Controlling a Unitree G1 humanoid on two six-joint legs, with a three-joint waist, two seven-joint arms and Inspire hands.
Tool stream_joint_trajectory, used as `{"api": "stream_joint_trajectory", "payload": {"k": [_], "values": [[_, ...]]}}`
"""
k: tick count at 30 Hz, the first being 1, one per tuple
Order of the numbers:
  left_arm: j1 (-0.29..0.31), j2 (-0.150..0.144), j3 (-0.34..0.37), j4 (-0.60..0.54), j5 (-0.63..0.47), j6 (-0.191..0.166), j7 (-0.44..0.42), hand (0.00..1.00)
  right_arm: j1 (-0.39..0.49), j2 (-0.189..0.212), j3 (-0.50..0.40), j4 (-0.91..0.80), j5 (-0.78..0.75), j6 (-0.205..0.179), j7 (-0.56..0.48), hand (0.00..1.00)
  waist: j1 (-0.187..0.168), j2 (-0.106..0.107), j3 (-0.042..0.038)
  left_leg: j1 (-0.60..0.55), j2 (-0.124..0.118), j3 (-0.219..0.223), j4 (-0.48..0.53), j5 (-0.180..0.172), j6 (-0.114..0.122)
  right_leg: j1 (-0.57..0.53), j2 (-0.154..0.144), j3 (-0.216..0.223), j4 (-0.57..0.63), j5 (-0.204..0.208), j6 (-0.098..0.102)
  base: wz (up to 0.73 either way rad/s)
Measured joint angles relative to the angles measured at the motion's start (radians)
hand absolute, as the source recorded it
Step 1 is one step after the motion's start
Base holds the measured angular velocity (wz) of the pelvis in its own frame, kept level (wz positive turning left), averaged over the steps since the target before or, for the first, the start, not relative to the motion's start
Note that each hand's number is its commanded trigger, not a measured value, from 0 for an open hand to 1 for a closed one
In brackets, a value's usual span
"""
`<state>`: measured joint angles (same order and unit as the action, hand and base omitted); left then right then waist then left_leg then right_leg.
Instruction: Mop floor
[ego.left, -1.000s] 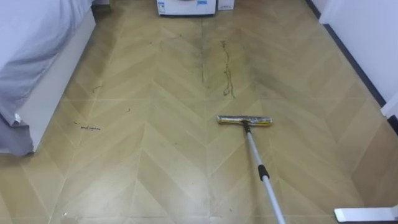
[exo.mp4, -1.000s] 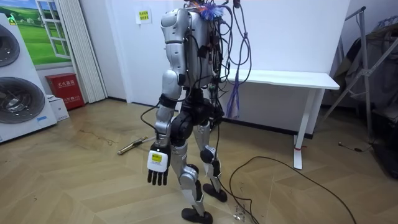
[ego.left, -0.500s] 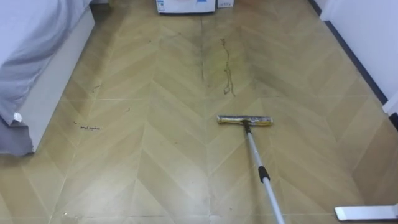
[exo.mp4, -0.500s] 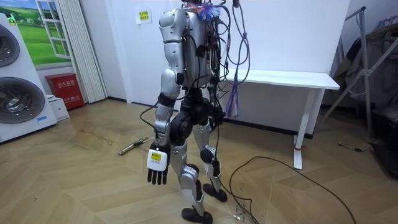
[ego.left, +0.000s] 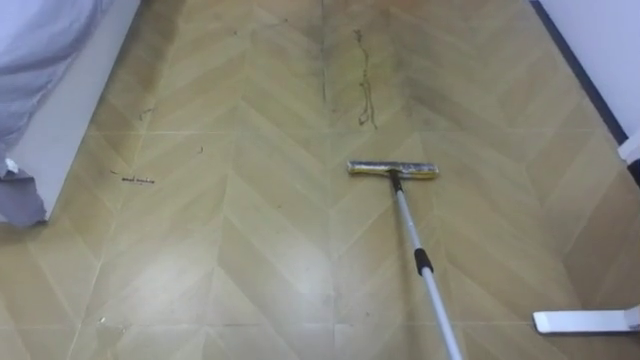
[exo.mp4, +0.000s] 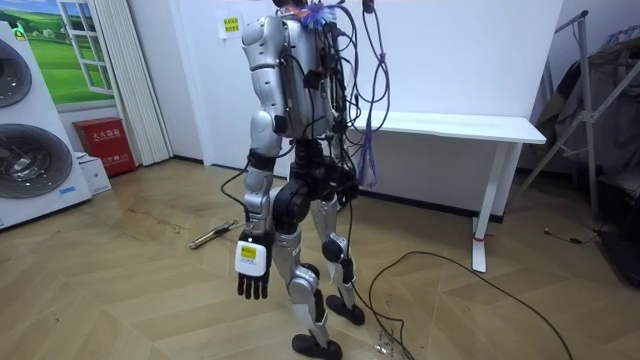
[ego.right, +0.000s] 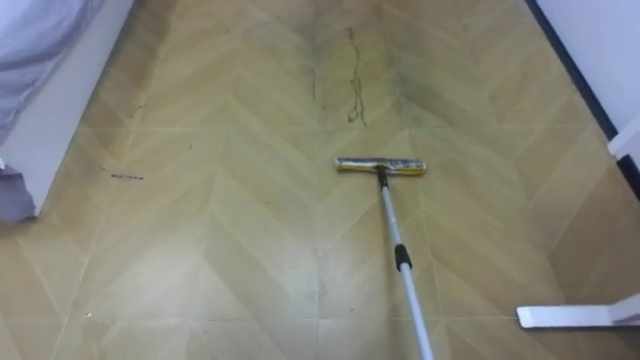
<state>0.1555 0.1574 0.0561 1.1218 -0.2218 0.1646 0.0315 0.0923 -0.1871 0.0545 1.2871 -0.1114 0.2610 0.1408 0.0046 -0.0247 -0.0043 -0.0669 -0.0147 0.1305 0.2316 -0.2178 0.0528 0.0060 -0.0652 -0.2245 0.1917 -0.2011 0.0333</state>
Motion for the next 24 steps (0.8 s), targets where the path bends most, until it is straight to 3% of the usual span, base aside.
{"api": "stream_joint_trajectory", "payload": {"k": [2, 7, 15, 20, 24], "values": [[-0.010, 0.000, -0.002, 0.002, -0.001, -0.003, 0.001, 0.00, -0.009, 0.000, 0.003, 0.002, 0.011, 0.000, -0.011, 1.00, 0.002, 0.000, 0.0008, -0.029, 0.000, -0.003, 0.016, 0.000, 0.000, -0.024, 0.000, -0.001, 0.006, 0.000, 0.000, 0.05], [-0.072, 0.004, -0.002, 0.051, -0.002, -0.020, 0.002, 0.00, -0.067, 0.002, 0.011, 0.034, 0.039, -0.014, -0.036, 1.00, -0.002, 0.012, 0.0152, -0.130, 0.001, -0.028, 0.064, 0.002, 0.004, -0.108, -0.004, -0.024, 0.038, -0.001, -0.007, 0.11], [-0.100, -0.004, -0.002, 0.061, -0.003, -0.044, 0.021, 0.00, -0.087, -0.001, 0.018, 0.034, 0.108, -0.045, -0.059, 1.00, 0.002, 0.024, 0.0197, -0.253, 0.002, -0.057, 0.103, 0.005, 0.005, -0.222, -0.005, -0.035, 0.090, -0.007, -0.017, 0.08], [-0.103, 0.006, -0.073, 0.080, -0.022, -0.041, 0.040, 0.00, -0.101, -0.009, 0.063, 0.032, 0.172, -0.074, -0.076, 1.00, 0.004, 0.028, 0.0208, -0.347, 0.002, -0.067, 0.133, 0.013, 0.002, -0.325, -0.007, -0.044, 0.138, -0.012, -0.025, 0.03], [-0.096, 0.005, -0.083, 0.091, -0.006, -0.030, 0.039, 0.00, -0.105, -0.015, 0.067, 0.032, 0.187, -0.087, -0.078, 1.00, 0.013, 0.033, 0.0230, -0.406, 0.004, -0.077, 0.157, 0.014, 0.000, -0.386, -0.011, -0.054, 0.173, -0.021, -0.037, 0.06]]}}
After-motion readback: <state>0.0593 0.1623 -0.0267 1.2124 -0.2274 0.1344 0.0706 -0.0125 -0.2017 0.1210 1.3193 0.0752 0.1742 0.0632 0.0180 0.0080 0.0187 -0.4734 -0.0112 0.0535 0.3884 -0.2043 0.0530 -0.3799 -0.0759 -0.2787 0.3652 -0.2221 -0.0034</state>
